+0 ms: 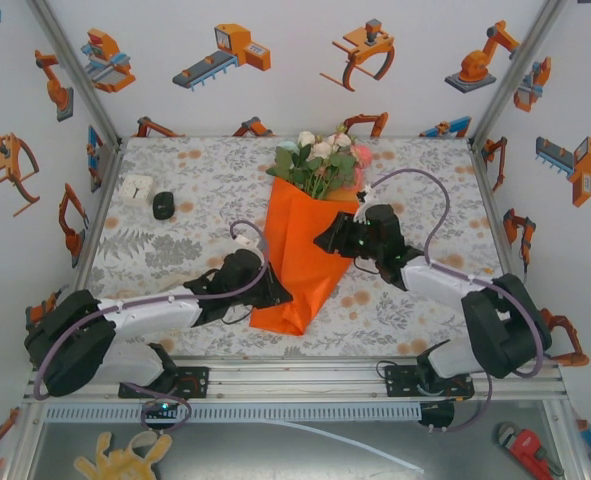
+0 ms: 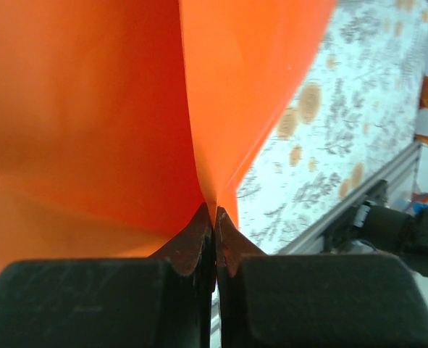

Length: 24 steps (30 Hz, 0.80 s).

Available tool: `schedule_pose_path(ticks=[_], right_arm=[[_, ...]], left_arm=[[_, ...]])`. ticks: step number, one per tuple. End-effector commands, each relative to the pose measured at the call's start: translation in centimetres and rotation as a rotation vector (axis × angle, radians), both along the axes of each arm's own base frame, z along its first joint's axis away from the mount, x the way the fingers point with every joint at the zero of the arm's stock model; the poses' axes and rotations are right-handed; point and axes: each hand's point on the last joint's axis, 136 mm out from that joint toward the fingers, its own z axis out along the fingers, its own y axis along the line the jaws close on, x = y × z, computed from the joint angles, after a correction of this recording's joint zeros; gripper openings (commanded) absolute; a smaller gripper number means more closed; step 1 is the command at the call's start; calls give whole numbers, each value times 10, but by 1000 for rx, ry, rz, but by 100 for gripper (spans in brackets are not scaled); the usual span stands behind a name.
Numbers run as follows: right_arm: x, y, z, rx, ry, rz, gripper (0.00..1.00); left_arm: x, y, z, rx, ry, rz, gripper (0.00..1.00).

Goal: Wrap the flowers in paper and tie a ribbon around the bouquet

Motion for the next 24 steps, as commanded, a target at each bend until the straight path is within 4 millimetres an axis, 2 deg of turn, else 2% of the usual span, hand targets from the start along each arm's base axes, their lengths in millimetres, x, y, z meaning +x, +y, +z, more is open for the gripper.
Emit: schedule_pose_path(ticks=[1, 8, 17, 20, 24], right_arm=[[6, 7, 3, 29, -11, 13, 53], [9, 13, -9, 30, 18, 31, 52], [9, 17, -7, 53, 19, 39, 52], [9, 18, -4, 62, 16, 39, 52], [-1, 40, 3, 105, 22, 116, 52]], left_arm=[[-3, 24, -24, 80, 39, 72, 10], [-5, 44, -31, 68, 34, 158, 10], [-2, 22, -7, 39, -38, 45, 17], [0, 25, -14, 53, -14, 73, 16], [-3, 37, -34, 86, 32, 121, 15]])
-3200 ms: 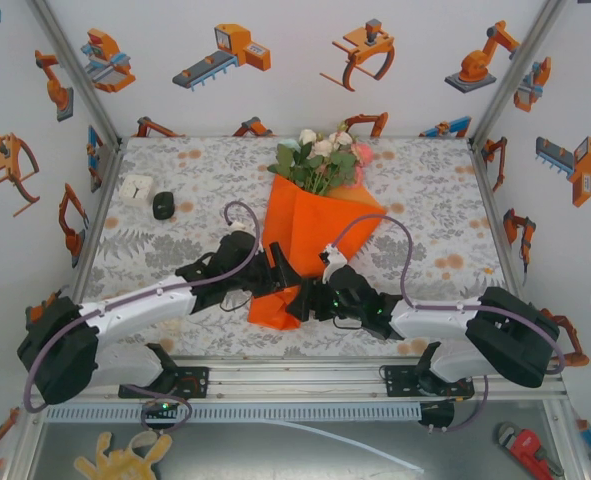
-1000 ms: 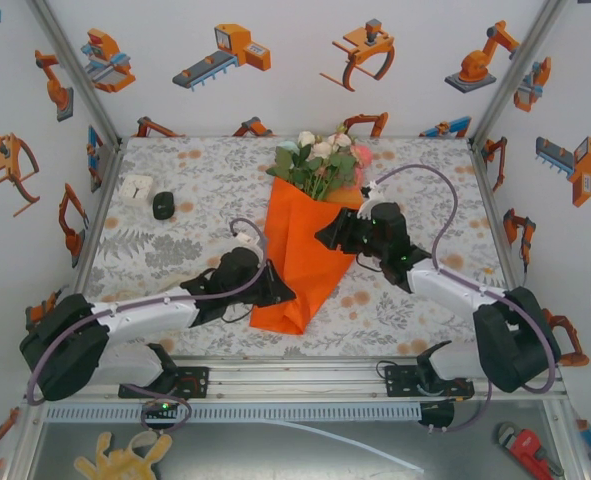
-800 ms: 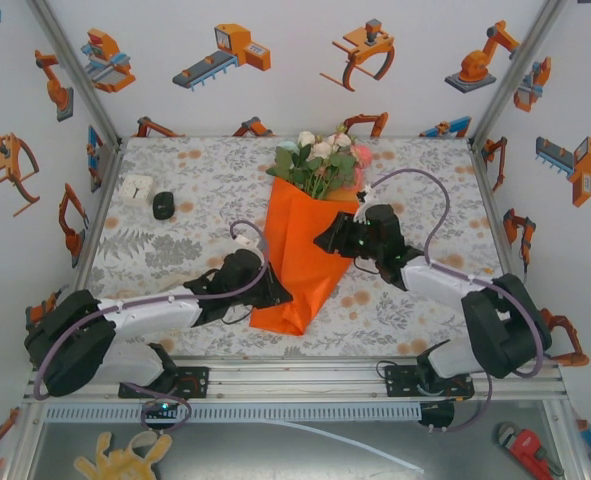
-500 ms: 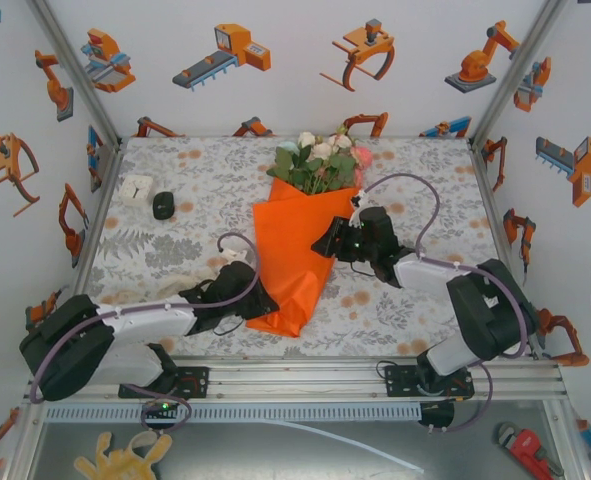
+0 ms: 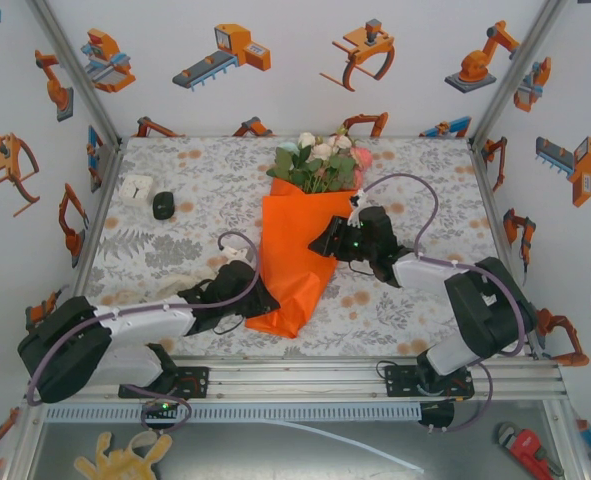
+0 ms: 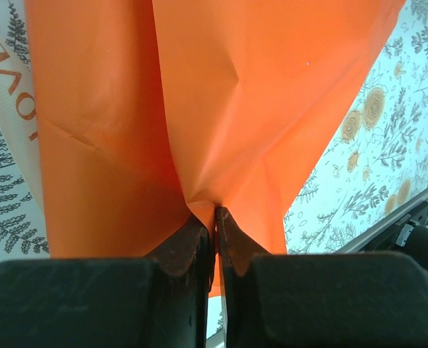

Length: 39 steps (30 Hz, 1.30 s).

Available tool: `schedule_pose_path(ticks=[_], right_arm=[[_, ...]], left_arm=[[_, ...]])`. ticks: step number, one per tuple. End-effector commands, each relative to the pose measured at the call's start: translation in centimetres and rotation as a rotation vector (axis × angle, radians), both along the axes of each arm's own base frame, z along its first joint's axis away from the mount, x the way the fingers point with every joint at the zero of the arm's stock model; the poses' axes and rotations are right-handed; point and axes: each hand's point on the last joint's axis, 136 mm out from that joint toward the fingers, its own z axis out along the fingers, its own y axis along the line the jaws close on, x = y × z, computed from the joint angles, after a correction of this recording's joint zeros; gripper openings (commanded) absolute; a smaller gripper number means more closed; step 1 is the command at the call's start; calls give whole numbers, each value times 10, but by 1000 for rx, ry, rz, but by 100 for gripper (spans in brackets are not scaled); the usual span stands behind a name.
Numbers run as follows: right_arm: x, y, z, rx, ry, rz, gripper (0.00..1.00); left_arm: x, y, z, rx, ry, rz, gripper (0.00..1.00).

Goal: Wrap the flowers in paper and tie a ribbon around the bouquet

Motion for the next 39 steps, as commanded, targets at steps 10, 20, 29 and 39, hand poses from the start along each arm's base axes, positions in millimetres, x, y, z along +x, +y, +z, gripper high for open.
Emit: schedule_pose_path(ticks=[10, 20, 29, 39], right_arm=[[-21, 27, -13, 175, 96, -1, 51], [42, -44, -60, 214, 136, -194, 51], [108, -106, -78, 254, 109, -377, 50], [163, -169, -107, 161, 187, -558, 49]], left_arm=[[-1, 10, -24, 48, 52, 34, 14], [-4, 13, -28, 51, 64, 28, 13], [-4, 13, -23, 42, 61, 30, 13], [-5, 15, -23, 40, 67, 33, 12]])
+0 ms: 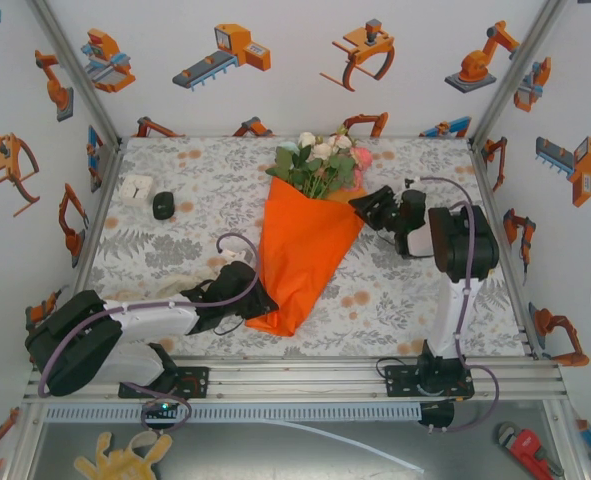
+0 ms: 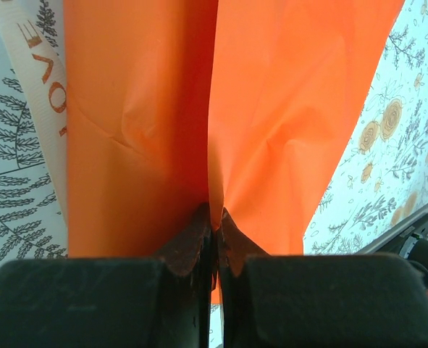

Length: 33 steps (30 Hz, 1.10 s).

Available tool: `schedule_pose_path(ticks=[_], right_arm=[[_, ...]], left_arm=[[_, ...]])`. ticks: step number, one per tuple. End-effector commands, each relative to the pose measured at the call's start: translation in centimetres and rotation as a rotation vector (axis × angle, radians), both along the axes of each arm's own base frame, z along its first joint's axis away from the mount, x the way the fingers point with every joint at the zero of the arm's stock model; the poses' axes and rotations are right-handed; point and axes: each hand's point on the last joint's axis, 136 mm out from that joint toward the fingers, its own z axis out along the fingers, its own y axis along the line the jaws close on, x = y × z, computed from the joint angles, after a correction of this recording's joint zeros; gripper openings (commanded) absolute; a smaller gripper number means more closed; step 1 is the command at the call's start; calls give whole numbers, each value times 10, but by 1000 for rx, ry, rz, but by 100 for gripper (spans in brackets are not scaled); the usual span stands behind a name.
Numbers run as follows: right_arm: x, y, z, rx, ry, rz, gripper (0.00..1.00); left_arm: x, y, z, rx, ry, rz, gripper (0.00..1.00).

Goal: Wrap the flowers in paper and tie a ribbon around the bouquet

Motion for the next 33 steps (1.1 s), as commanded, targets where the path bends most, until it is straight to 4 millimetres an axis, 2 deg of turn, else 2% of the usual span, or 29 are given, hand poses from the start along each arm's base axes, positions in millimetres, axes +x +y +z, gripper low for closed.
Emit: schedule_pose_path(ticks=[1, 3, 5, 7, 9, 12, 13, 15, 21, 24, 29, 31, 33], right_arm=[[4, -35, -47, -132, 174, -98, 49], [14, -52, -46, -147, 191, -140, 49], [23, -63, -33, -135, 163, -156, 49], [28, -61, -4, -133, 96, -132, 49], [21, -54, 37, -133, 13, -94, 49], [-12, -37, 89, -123, -94, -48, 51], [-28, -30, 99, -133, -106, -29, 51], [-66, -1, 111, -137, -110, 45, 52], [-191, 116, 89, -76, -24, 287, 51], [-239, 154, 84, -65, -2, 374, 51], [-297, 188, 69, -73, 69, 455, 51], [-309, 199, 63, -50, 75, 477, 51], [-314, 207, 49, -50, 97, 497, 51]], left_arm=[[-8, 11, -10, 37, 31, 0, 12], [-7, 12, -8, 36, 26, 3, 12], [-6, 11, -6, 36, 21, 2, 12], [-5, 10, -5, 37, 16, -3, 12], [-5, 8, -4, 37, 17, -8, 12], [-2, 5, -3, 35, 13, -10, 12], [-2, 5, -3, 36, 12, -9, 12], [-1, 6, -3, 40, 10, -8, 12], [0, 5, -3, 45, 10, -19, 12], [0, 5, -3, 48, 10, -24, 12], [0, 3, -1, 49, 2, -40, 12], [1, 3, -1, 50, 1, -39, 12], [1, 3, -1, 46, -1, -36, 12]])
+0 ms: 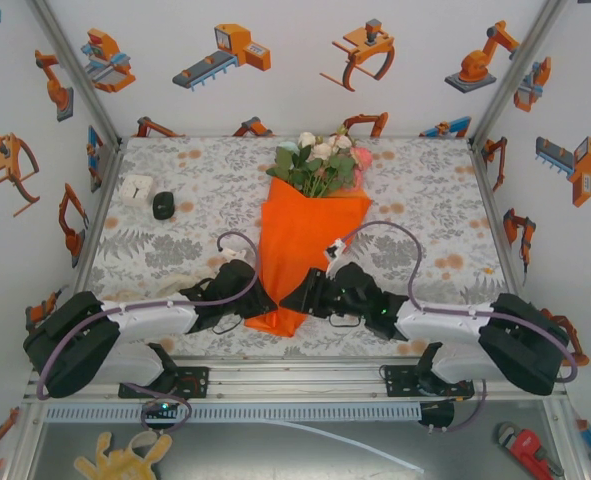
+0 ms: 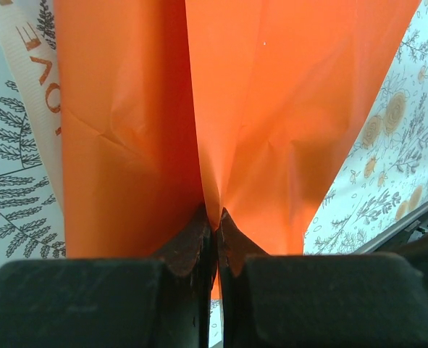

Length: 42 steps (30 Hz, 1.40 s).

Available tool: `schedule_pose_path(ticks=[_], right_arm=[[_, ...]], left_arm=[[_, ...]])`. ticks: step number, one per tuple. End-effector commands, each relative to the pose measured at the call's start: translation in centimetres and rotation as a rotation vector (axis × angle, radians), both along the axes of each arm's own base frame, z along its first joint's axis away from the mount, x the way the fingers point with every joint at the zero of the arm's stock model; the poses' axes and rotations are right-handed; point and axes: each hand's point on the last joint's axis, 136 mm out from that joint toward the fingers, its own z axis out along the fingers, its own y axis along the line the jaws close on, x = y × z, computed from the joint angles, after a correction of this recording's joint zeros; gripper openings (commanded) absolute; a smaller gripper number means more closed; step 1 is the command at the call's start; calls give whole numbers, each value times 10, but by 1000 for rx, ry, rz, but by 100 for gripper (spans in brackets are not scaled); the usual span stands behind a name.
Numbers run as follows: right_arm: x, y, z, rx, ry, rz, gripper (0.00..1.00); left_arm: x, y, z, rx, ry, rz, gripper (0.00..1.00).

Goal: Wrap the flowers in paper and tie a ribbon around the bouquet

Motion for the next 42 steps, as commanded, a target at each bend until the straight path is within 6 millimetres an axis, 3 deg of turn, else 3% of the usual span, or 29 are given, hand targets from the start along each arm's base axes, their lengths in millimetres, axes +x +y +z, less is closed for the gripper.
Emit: schedule_pose_path(ticks=[1, 4, 8, 9, 12, 15, 19, 22, 26, 30, 33, 35, 40, 42], right_arm=[[6, 2, -18, 23, 34, -77, 51], [3, -2, -48, 1, 66, -84, 50], [-10, -22, -83, -27, 169, -121, 47], [-12, -25, -85, -28, 177, -126, 47], [-13, -24, -85, -41, 182, -117, 47], [-12, -23, -86, -50, 183, -120, 48], [-10, -23, -83, -48, 169, -122, 48], [-9, -18, -79, -34, 160, -109, 48], [-9, -18, -74, -17, 142, -105, 49], [-10, -19, -73, -14, 134, -101, 49], [-11, -18, -67, 0, 124, -87, 49], [-13, -14, -58, 21, 103, -59, 49], [-21, 6, -25, 87, 17, 69, 49], [-21, 10, -22, 92, 10, 87, 49]], left_arm=[[1, 2, -3, 32, -2, -16, 12], [0, 2, -4, 37, 0, -21, 12], [-1, 2, -2, 35, -1, -34, 13], [-1, 1, 0, 35, -1, -41, 15], [1, 1, 12, 37, -28, -63, 33], [5, 9, 40, 68, -108, -78, 43], [4, 27, 82, 61, -211, -50, 42], [-3, 12, 98, -69, -206, -83, 32], [-2, -17, 85, -142, -118, -130, 22], [1, -46, 50, -141, 7, -175, 19], [0, -43, 13, -116, 95, -129, 16], [-2, -40, -1, -111, 113, -116, 16], [-4, -40, -10, -93, 118, -132, 16], [-3, -38, -11, -81, 113, -127, 16]])
